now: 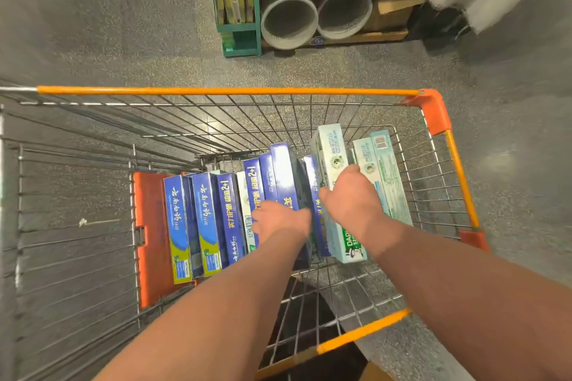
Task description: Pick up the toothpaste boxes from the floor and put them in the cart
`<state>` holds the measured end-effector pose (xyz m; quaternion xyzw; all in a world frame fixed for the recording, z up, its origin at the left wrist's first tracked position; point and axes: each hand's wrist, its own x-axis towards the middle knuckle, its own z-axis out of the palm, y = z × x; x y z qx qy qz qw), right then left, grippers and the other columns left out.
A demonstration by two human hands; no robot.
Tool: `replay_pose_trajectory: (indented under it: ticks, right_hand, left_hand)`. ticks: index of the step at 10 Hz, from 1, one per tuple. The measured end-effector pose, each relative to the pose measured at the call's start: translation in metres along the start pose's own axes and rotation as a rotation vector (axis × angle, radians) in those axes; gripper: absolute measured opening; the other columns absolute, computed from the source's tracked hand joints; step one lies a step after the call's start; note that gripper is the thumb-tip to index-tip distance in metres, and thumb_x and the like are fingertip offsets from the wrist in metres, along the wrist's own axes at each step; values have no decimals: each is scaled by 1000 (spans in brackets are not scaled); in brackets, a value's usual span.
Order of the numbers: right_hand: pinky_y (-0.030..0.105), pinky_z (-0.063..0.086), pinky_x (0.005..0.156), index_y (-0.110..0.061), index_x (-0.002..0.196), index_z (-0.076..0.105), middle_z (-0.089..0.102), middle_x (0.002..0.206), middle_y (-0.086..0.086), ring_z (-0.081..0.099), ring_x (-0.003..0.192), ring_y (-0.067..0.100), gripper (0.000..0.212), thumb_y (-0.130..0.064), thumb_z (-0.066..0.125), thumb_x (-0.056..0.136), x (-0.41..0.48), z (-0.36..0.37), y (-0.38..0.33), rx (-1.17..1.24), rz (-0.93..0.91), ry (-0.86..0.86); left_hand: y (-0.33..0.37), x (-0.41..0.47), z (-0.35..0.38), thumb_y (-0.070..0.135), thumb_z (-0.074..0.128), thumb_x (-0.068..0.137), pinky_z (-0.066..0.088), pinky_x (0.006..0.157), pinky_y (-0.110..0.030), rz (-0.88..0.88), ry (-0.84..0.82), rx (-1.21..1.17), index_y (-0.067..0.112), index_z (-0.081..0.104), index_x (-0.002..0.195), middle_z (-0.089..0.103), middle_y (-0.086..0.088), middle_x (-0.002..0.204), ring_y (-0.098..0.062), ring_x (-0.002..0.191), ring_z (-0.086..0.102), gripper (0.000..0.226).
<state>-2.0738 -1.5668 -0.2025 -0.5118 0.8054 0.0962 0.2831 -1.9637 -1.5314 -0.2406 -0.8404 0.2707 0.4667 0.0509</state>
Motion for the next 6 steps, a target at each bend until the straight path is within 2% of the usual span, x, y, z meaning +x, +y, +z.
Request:
replay_pose_trajectory:
  ticks: [2, 3, 4, 5, 6]
  right_hand:
    - [35, 50, 71, -6, 116, 38, 70, 99, 14, 69, 95, 35, 45, -33, 64, 93, 2, 1, 11, -77, 16, 40]
    - [37, 56, 77, -1, 120, 39, 69, 102, 15, 69, 97, 34, 55, -37, 69, 90, 2, 14, 21, -50, 44, -36]
    - [41, 57, 76, -8, 107, 37, 66, 92, 11, 68, 87, 32, 52, -42, 71, 87, 0, 27, 26, 6, 12, -71]
    - [44, 57, 78, -12, 102, 31, 67, 98, 13, 67, 89, 32, 52, -47, 66, 89, -1, 33, 28, -34, -2, -89]
    - [40, 55, 75, -8, 117, 39, 65, 107, 11, 66, 96, 31, 56, -53, 61, 91, -1, 23, 22, -114, -4, -84]
  left_hand:
    - [-7, -6, 7, 45, 74, 81, 46, 95, -50, 117, 100, -89, 8, 26, 146, 36, -11, 145, -35, 132, 42, 89]
    - [-8, -11, 8, 48, 72, 84, 44, 101, -50, 283, 200, -49, 12, 24, 150, 36, -7, 150, -30, 139, 37, 90]
    - [-1, -16, 8, 46, 67, 88, 40, 105, -48, 370, 236, -25, 13, 15, 156, 31, -5, 155, -26, 144, 31, 92]
    - [4, -19, 6, 40, 65, 92, 38, 107, -46, 364, 207, -74, 12, 9, 159, 27, -5, 159, -25, 147, 26, 91]
    - [7, -22, -1, 34, 65, 91, 38, 109, -46, 397, 262, -69, 13, 7, 160, 23, -4, 161, -25, 149, 23, 92]
